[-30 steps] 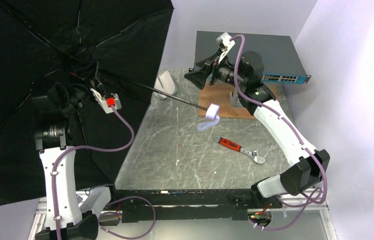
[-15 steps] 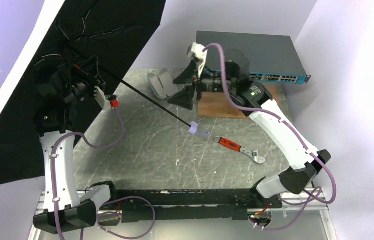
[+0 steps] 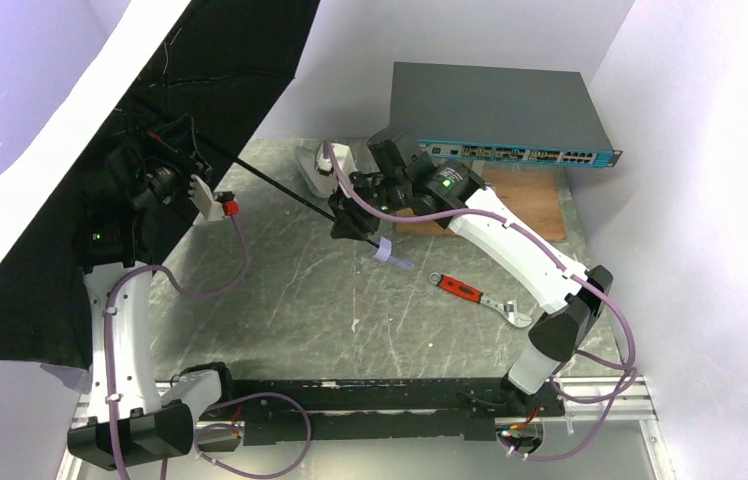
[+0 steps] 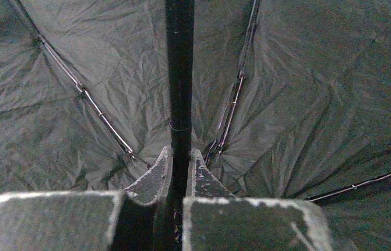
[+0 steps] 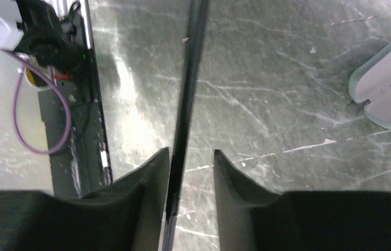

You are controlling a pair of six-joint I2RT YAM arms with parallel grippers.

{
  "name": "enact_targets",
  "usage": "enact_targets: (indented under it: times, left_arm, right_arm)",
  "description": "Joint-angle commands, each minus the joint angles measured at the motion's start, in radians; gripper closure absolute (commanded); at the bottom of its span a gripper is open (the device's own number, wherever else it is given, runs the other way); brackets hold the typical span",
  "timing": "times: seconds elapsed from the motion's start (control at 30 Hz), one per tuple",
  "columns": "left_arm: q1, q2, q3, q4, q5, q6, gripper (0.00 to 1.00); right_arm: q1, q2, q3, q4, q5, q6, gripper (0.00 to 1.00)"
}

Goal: Open the umbrella

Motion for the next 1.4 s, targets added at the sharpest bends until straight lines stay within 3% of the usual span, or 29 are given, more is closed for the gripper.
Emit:
enact_targets:
  times: [0.0, 0.07, 0.2, 0.33, 0.43, 0.53, 0.67, 0.83, 1.0, 1.13, 1.27, 1.37]
  left_arm:
    - [0.003, -0.028, -0.022, 0.115, -0.007, -0.002, 0.99]
    - [0.002, -0.026, -0.039, 0.135, -0.012, -0.008, 0.96]
    - [0.003, -0.022, -0.055, 0.142, 0.005, -0.044, 0.8]
    - [-0.002, -0.049, -0.137, 0.204, 0.046, -0.066, 0.57]
    - [-0.031, -0.062, -0.174, 0.196, 0.025, -0.068, 0.53]
    - [-0.068, -0.071, -0.197, 0.175, -0.028, -0.081, 0.56]
    - [-0.084, -0.093, -0.25, 0.171, -0.09, -0.095, 0.69]
    - [-0.084, -0.105, -0.285, 0.181, -0.26, -0.177, 0.79]
    - [-0.042, -0.104, -0.345, 0.311, -0.389, -0.236, 0.77]
    - [0.004, -0.052, -0.391, 0.489, -0.513, -0.226, 0.83]
    - [0.097, 0.035, -0.309, 0.582, -0.54, -0.265, 0.89]
    - [0.152, 0.103, -0.254, 0.661, -0.549, -0.261, 0.89]
  right_arm:
    - [0.004, -0.027, 0.021, -0.076, 0.014, -0.047, 0.77]
    - [0.004, -0.033, 0.016, -0.067, -0.018, -0.035, 1.0]
    - [0.005, -0.044, 0.043, 0.003, -0.059, 0.007, 1.0]
    - [0.005, -0.039, 0.072, 0.035, -0.074, 0.033, 1.0]
    - [0.004, -0.035, 0.077, 0.052, -0.08, 0.063, 1.0]
    - [0.004, -0.033, 0.08, 0.06, -0.082, 0.082, 1.0]
    - [0.004, -0.042, 0.068, 0.064, -0.067, 0.089, 1.0]
    - [0.0, -0.065, 0.024, 0.06, -0.03, 0.082, 1.0]
    - [-0.008, -0.098, -0.027, 0.054, -0.022, 0.076, 1.0]
    - [-0.013, -0.128, -0.075, 0.036, -0.024, 0.044, 1.0]
    - [-0.015, -0.181, -0.156, 0.005, -0.018, -0.026, 1.0]
    - [-0.015, -0.214, -0.225, -0.018, 0.015, -0.076, 1.0]
